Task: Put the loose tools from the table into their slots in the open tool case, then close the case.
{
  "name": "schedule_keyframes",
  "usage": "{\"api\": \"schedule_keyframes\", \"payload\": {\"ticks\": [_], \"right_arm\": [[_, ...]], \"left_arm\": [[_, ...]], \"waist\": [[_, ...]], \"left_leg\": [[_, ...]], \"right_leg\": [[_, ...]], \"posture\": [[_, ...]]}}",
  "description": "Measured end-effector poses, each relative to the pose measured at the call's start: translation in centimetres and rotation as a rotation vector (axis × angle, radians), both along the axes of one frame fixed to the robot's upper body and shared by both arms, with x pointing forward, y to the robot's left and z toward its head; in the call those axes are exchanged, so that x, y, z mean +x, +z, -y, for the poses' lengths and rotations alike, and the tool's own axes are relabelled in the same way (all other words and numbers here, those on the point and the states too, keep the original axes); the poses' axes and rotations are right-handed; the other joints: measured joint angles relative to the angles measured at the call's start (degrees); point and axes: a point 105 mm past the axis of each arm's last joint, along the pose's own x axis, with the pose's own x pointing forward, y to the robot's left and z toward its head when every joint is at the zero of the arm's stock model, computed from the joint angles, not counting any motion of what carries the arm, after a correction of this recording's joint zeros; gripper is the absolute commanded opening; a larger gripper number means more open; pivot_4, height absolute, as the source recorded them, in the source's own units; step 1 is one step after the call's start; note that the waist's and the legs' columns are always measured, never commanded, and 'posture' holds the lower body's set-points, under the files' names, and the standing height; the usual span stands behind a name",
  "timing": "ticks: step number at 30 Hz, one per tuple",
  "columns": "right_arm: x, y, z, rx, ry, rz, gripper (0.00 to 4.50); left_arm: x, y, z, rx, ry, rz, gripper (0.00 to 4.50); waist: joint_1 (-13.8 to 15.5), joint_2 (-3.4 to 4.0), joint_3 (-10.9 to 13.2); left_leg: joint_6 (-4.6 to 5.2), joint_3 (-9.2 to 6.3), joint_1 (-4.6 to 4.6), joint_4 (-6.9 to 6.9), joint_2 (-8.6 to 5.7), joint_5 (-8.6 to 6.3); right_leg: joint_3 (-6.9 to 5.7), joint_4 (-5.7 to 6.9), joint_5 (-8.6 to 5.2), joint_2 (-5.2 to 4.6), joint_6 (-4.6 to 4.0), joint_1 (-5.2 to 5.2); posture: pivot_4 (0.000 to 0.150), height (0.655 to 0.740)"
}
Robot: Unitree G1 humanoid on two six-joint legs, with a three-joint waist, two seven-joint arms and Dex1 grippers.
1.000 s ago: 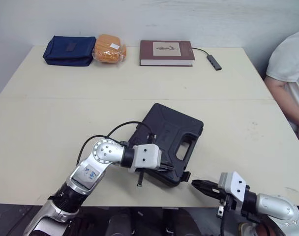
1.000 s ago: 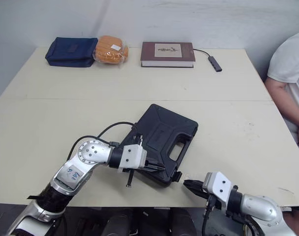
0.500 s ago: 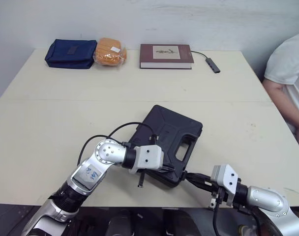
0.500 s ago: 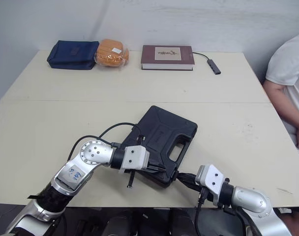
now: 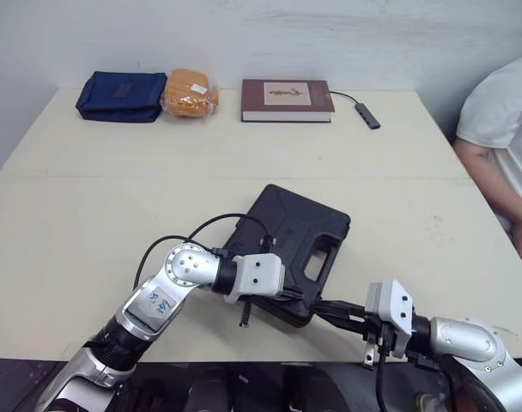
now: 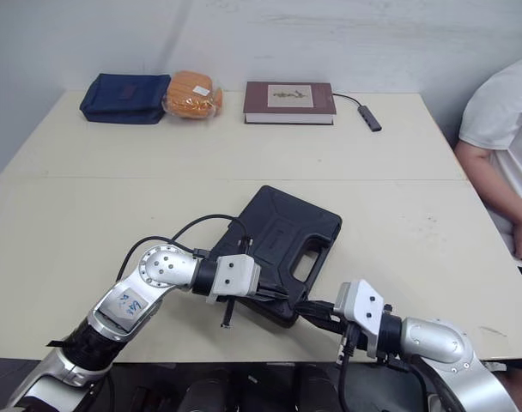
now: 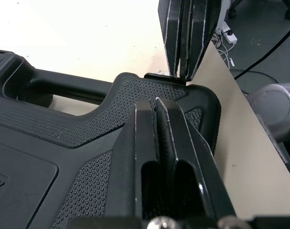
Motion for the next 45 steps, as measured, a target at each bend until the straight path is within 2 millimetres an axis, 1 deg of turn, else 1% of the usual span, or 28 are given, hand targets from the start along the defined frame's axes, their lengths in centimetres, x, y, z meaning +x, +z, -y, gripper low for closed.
{"api": "schedule_keyframes", "payload": {"ticks": [6, 11, 17, 20, 22, 29, 32, 35, 40, 45], "right_arm": [[0.1, -0.1, 0.0, 0.002, -0.002, 0.003, 0.0], [-0.2, -0.1, 1.8, -0.028, -0.036, -0.025, 0.0], [-0.4, -0.2, 2.2, -0.02, -0.046, -0.046, 0.0], [-0.1, -1.0, 2.4, -0.047, -0.056, -0.055, 0.0], [0.8, -1.5, 2.0, -0.038, -0.075, -0.05, 0.0], [1.1, -1.9, 1.7, -0.043, -0.059, -0.047, 0.0], [1.4, -2.1, 1.4, -0.037, -0.05, -0.051, 0.0], [1.4, -2.0, 1.2, -0.037, -0.04, -0.052, 0.0], [1.4, -1.9, 1.0, -0.039, -0.04, -0.076, 0.0], [0.9, -1.2, 1.5, -0.045, -0.027, -0.068, 0.0]], "left_arm": [[0.0, 0.0, 0.0, 0.0, 0.001, 0.0, 0.09], [0.0, 0.0, 0.0, 0.0, 0.003, 0.0, 0.09], [0.0, -0.1, 0.0, -0.001, 0.005, 0.0, 0.09], [0.0, -0.1, 0.0, 0.0, 0.005, 0.0, 0.09], [0.0, -0.1, 0.0, 0.001, 0.005, 0.0, 0.09], [0.1, -0.1, -0.1, 0.007, 0.006, 0.002, 0.09], [0.1, -0.2, -0.3, 0.015, 0.009, 0.002, 0.09], [0.1, -0.3, -0.3, 0.019, 0.01, 0.0, 0.09], [0.2, -0.3, -0.4, 0.02, 0.016, 0.001, 0.09], [0.6, -0.1, -0.5, -0.043, 0.013, 0.019, 0.09]], "waist": [[0.0, -0.01, 0.0], [0.2, -0.02, 0.0], [0.5, 0.01, -0.1], [0.5, -0.03, -0.1], [0.5, -0.04, -0.2], [0.5, 0.03, -0.2], [0.1, -0.01, -0.2], [-0.3, -0.01, -0.2], [-0.4, 0.0, -0.2], [-0.2, 0.13, -0.2]], "left_leg": [[0.0, 0.0, 0.0, 0.0, 0.0, 0.0], [0.01, -0.01, 0.01, 0.0, 0.0, 0.0], [0.01, -0.02, 0.02, 0.0, -0.01, 0.0], [0.01, -0.02, 0.03, 0.0, 0.0, 0.0], [0.01, -0.02, 0.03, 0.0, 0.0, 0.0], [0.01, -0.02, 0.07, 0.0, 0.01, 0.0], [-0.05, -0.02, 0.49, -0.13, 0.02, -0.04], [-0.38, -0.04, 0.83, -0.32, 0.03, -0.23], [-0.37, -0.16, 0.84, -0.34, 0.07, -0.21], [-0.39, -0.18, 0.82, -0.32, 0.07, -0.22]], "right_leg": [[0.0, 0.0, 0.0, -0.01, 0.0, 0.01], [0.0, -0.01, 0.0, -0.01, 0.0, 0.02], [0.0, -0.01, 0.0, -0.02, -0.01, 0.03], [0.0, -0.01, -0.01, -0.01, -0.01, 0.02], [-0.01, -0.01, -0.03, -0.02, -0.05, 0.02], [-0.01, 0.0, -0.03, -0.01, -0.05, 0.05], [0.0, -0.05, -0.07, -0.01, -0.13, 0.39], [0.03, -0.13, -0.14, 0.01, -0.24, 0.67], [0.06, -0.12, -0.16, 0.12, -0.29, 0.66], [0.05, -0.12, -0.17, 0.12, -0.31, 0.65]], "posture": [[0.15, 0.74], [0.15, 0.74], [0.15, 0.74], [0.15, 0.74], [0.15, 0.74], [0.15, 0.74], [0.15, 0.74], [0.15, 0.74], [0.15, 0.74], [0.15, 0.74]]}}
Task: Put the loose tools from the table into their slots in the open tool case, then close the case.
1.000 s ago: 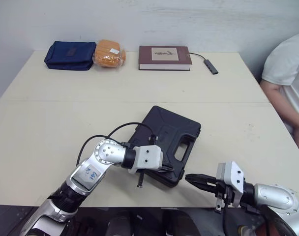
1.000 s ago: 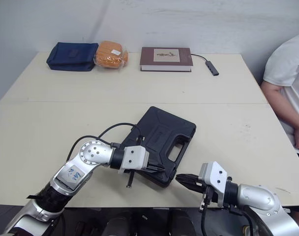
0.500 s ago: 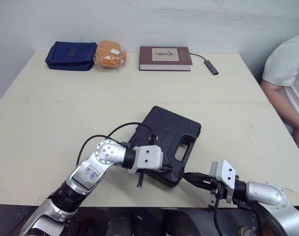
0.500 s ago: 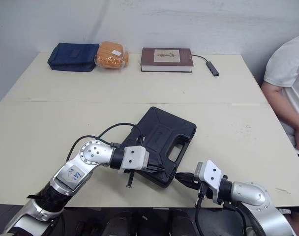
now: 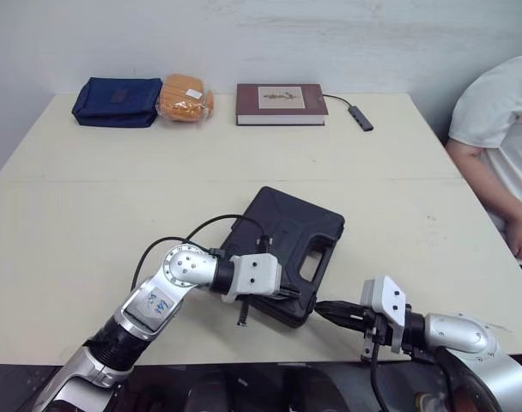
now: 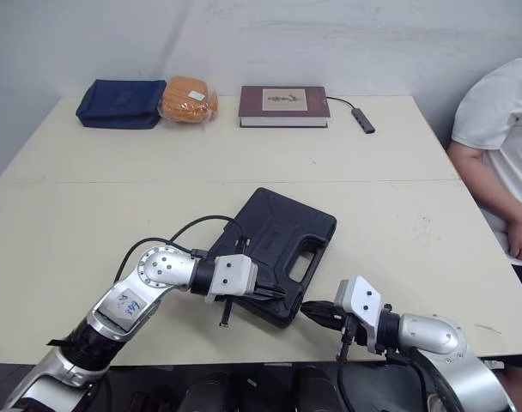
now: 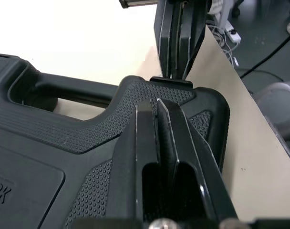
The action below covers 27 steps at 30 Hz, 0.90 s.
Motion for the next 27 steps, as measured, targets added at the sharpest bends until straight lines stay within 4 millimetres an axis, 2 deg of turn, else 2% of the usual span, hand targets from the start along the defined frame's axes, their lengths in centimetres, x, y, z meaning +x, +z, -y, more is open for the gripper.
{"api": "schedule_keyframes", "payload": {"ticks": [2, 4, 7, 10, 13, 14, 17, 19, 20, 24, 25, 27], "right_arm": [[-0.2, 0.3, 1.1, -0.026, -0.005, 0.014, 0.0], [0.0, 0.9, 2.5, -0.056, -0.018, 0.041, 0.0], [0.5, 1.7, 5.4, -0.113, -0.061, 0.086, 0.0], [0.8, 2.3, 6.9, -0.138, -0.067, 0.117, 0.0], [2.0, 3.9, 10.2, -0.223, -0.1, 0.168, 0.0], [2.5, 4.6, 11.7, -0.25, -0.131, 0.194, 0.0], [3.7, 6.4, 13.4, -0.277, -0.16, 0.267, 0.0], [4.5, 7.3, 14.5, -0.275, -0.188, 0.292, 0.69], [4.7, 7.7, 14.9, -0.28, -0.197, 0.3, 0.93], [4.8, 8.0, 16.6, -0.296, -0.224, 0.302, 2.89], [4.8, 8.0, 17.0, -0.303, -0.233, 0.305, 3.36], [5.1, 8.4, 17.8, -0.328, -0.252, 0.326, 4.31]], "left_arm": [[0.5, 0.4, -0.4, -0.061, 0.01, 0.002, 0.09], [1.5, 1.2, -1.6, -0.122, 0.045, 0.008, 0.09], [3.9, 3.2, -4.4, -0.184, 0.157, 0.131, 0.09], [4.5, 4.8, -6.1, -0.203, 0.192, 0.209, 0.09], [5.2, 6.0, -9.5, -0.207, 0.294, 0.226, 0.09], [5.4, 6.2, -11.2, -0.205, 0.351, 0.22, 0.33], [5.3, 6.4, -14.5, -0.205, 0.465, 0.199, 1.24], [5.1, 6.1, -17.2, -0.19, 0.562, 0.16, 2.27], [4.9, 5.8, -18.9, -0.177, 0.631, 0.128, 2.58], [3.4, 4.1, -24.2, -0.131, 0.839, 0.031, 4.33], [3.1, 3.6, -25.2, -0.123, 0.881, 0.014, 4.5], [2.0, 2.4, -27.7, -0.091, 0.992, -0.025, 4.5]], "waist": [[0.2, 0.08, 0.1], [0.2, 0.17, 0.3], [0.2, 0.12, 0.7], [0.2, 0.11, 0.8], [-0.2, 0.12, 1.0], [-0.2, 0.13, 1.1], [-0.2, 0.12, 1.5], [-0.2, 0.09, 1.7], [-0.2, 0.08, 1.7], [-0.2, 0.11, 1.8], [-0.2, 0.12, 1.8], [-0.3, 0.13, 1.8]], "left_leg": [[-0.02, 0.0, -0.08, 0.01, -0.05, -0.02], [0.02, 0.01, -0.13, 0.04, -0.06, 0.01], [0.25, 0.02, -0.33, 0.03, -0.08, 0.15], [0.21, 0.06, -0.48, -0.01, -0.09, 0.07], [0.2, 0.24, -0.62, 0.03, -0.12, 0.07], [0.2, 0.27, -0.61, 0.04, -0.12, 0.08], [0.18, 0.28, -0.6, 0.09, -0.1, 0.1], [0.16, 0.29, -0.6, 0.11, -0.09, 0.11], [0.16, 0.29, -0.6, 0.11, -0.09, 0.11], [0.13, 0.3, -0.6, 0.06, -0.1, 0.06], [0.11, 0.31, -0.6, 0.06, -0.09, 0.04], [0.07, 0.31, -0.61, 0.05, -0.1, 0.0]], "right_leg": [[0.0, -0.02, 0.0, -0.05, 0.0, -0.05], [0.0, -0.02, 0.01, -0.05, 0.01, -0.1], [-0.02, 0.0, 0.06, -0.03, 0.11, -0.31], [-0.02, -0.02, 0.05, 0.02, 0.15, -0.46], [0.02, 0.02, 0.08, 0.12, 0.25, -0.71], [-0.01, 0.03, 0.08, 0.16, 0.26, -0.73], [-0.03, 0.11, 0.08, 0.22, 0.27, -0.77], [0.01, 0.18, 0.09, 0.2, 0.28, -0.82], [0.02, 0.2, 0.09, 0.19, 0.28, -0.84], [0.19, 0.16, 0.09, 0.08, 0.27, -0.85], [0.22, 0.13, 0.09, 0.07, 0.27, -0.85], [0.3, 0.12, 0.08, 0.02, 0.26, -0.89]], "posture": [[0.15, 0.74], [0.15, 0.74], [0.15, 0.74], [0.15, 0.74], [0.15, 0.74], [0.15, 0.74], [0.15, 0.74], [0.15, 0.74], [0.15, 0.74], [0.15, 0.74], [0.15, 0.74], [0.15, 0.74]]}}
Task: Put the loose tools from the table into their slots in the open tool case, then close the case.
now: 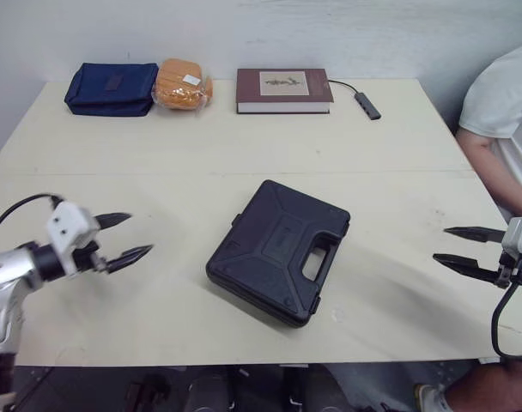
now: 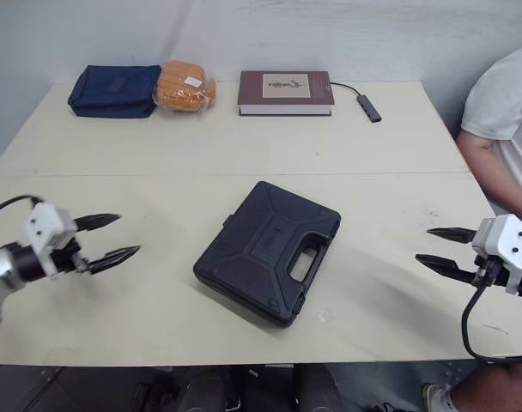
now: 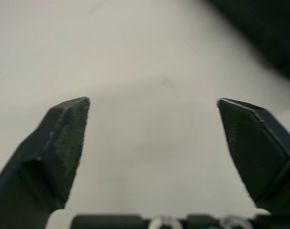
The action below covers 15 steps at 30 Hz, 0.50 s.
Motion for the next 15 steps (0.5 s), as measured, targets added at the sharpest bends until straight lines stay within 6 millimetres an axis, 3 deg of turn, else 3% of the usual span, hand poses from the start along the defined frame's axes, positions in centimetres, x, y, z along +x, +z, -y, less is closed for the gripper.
{"api": "schedule_keyframes", "payload": {"ticks": [3, 7, 9, 15], "right_arm": [[0.1, 1.2, 1.9, -0.044, -0.041, 0.036, 4.47], [0.1, 1.8, 2.9, -0.084, -0.045, 0.043, 4.47], [0.2, 1.9, 3.2, -0.083, -0.05, 0.047, 4.47], [0.6, 1.7, 2.7, -0.094, -0.021, 0.048, 4.47]], "left_arm": [[-1.9, -1.0, -5.0, -0.042, 0.238, -0.05, 4.5], [-3.6, -1.2, -7.3, -0.006, 0.326, -0.042, 4.5], [-4.7, -1.7, -8.0, 0.022, 0.343, -0.051, 4.5], [-4.8, -1.5, -8.0, 0.058, 0.341, -0.006, 4.5]], "waist": [[-0.2, 0.02, 0.0], [-0.6, 0.03, 0.0], [-1.2, 0.04, 0.0], [-1.4, 0.1, 0.1]], "left_leg": [[-0.26, -0.03, 0.01, -0.07, 0.02, -0.16], [-0.33, -0.06, 0.01, -0.16, -0.01, -0.19], [-0.35, -0.07, 0.01, -0.19, -0.01, -0.2], [-0.36, -0.07, 0.01, -0.19, -0.02, -0.2]], "right_leg": [[-0.02, -0.01, -0.04, -0.05, -0.08, -0.05], [-0.02, -0.01, -0.06, -0.16, -0.12, -0.06], [-0.04, -0.02, -0.09, -0.2, -0.16, -0.07], [-0.04, 0.03, -0.09, -0.23, -0.17, -0.08]], "posture": [[0.15, 0.74], [0.15, 0.74], [0.15, 0.74], [0.15, 0.74]]}}
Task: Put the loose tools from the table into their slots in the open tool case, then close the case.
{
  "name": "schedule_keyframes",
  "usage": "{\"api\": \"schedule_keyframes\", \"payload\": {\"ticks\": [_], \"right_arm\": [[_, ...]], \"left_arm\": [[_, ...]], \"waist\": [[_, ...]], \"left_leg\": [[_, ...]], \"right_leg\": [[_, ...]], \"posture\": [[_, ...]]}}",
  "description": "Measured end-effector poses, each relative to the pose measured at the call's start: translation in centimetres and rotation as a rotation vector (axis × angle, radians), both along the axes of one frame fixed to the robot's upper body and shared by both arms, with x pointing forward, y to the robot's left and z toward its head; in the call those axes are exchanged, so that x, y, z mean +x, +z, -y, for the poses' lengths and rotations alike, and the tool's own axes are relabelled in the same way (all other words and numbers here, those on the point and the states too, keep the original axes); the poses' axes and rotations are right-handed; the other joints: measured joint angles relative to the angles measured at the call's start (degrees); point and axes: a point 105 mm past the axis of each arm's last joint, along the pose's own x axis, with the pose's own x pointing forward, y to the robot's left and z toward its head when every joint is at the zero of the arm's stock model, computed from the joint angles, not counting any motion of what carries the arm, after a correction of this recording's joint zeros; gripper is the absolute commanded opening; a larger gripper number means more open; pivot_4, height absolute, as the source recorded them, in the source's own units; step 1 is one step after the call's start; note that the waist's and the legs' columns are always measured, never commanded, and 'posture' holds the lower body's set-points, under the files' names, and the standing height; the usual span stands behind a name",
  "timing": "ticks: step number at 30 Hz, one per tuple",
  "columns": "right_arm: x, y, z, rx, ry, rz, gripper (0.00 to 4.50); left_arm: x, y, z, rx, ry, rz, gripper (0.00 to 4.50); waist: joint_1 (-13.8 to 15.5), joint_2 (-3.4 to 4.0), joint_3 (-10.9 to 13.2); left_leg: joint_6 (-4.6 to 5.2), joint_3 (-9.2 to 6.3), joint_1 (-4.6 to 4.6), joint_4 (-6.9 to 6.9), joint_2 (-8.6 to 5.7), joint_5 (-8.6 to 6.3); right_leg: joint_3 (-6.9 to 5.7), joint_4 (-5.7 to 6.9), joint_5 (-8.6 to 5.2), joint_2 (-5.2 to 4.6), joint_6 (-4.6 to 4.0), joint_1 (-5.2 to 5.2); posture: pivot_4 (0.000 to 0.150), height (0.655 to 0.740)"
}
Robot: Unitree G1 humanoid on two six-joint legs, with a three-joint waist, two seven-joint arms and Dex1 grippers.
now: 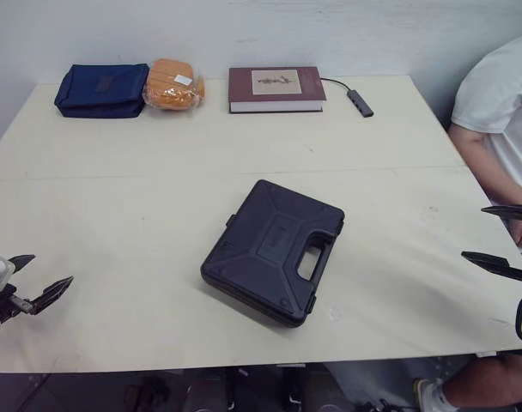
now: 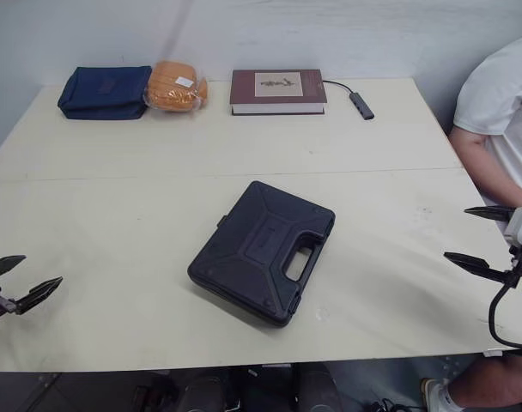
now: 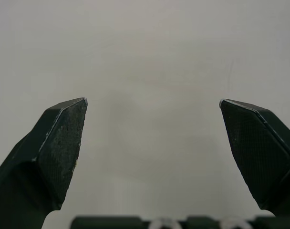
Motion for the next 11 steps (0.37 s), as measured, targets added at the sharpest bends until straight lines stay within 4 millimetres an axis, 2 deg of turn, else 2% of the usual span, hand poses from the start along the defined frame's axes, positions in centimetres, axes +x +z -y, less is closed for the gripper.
{"api": "schedule_keyframes", "payload": {"ticks": [3, 11], "right_arm": [[0.7, 0.8, -0.1, 0.001, -0.006, 0.039, 4.47], [0.9, -0.4, -0.6, 0.005, 0.009, 0.003, 4.47]], "left_arm": [[0.0, 0.1, 0.1, 0.008, -0.006, 0.006, 4.5], [0.2, 0.3, 0.1, 0.011, -0.007, 0.019, 4.5]], "waist": [[-0.4, 0.01, 0.0], [-0.4, 0.01, 0.0]], "left_leg": [[-0.01, 0.01, 0.0, 0.01, 0.01, 0.01], [0.04, 0.05, 0.0, 0.08, -0.02, 0.05]], "right_leg": [[0.0, 0.02, 0.0, 0.0, 0.0, -0.01], [-0.02, 0.13, 0.01, 0.01, 0.01, 0.0]], "posture": [[0.15, 0.74], [0.15, 0.74]]}}
